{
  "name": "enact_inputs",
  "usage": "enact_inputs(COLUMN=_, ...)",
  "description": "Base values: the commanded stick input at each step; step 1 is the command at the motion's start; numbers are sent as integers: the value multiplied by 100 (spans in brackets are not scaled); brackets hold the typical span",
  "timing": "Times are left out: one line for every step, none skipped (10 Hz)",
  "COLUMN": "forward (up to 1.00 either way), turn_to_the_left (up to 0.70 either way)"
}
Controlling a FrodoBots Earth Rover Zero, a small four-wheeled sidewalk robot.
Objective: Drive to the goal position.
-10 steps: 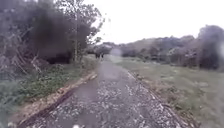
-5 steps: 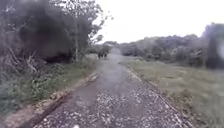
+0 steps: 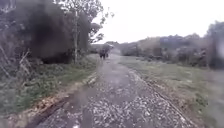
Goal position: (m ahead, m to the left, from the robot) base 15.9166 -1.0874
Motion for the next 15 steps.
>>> enact_inputs(forward=70, turn_to_the_left=1)
enact_inputs(forward=70, turn_to_the_left=1)
enact_inputs(forward=70, turn_to_the_left=1)
enact_inputs(forward=70, turn_to_the_left=1)
enact_inputs(forward=70, turn_to_the_left=1)
enact_inputs(forward=70, turn_to_the_left=1)
enact_inputs(forward=70, turn_to_the_left=1)
enact_inputs(forward=70, turn_to_the_left=1)
enact_inputs(forward=70, turn_to_the_left=1)
enact_inputs(forward=70, turn_to_the_left=1)
enact_inputs(forward=70, turn_to_the_left=1)
enact_inputs(forward=70, turn_to_the_left=1)
enact_inputs(forward=70, turn_to_the_left=1)
enact_inputs(forward=70, turn_to_the_left=1)
enact_inputs(forward=70, turn_to_the_left=1)
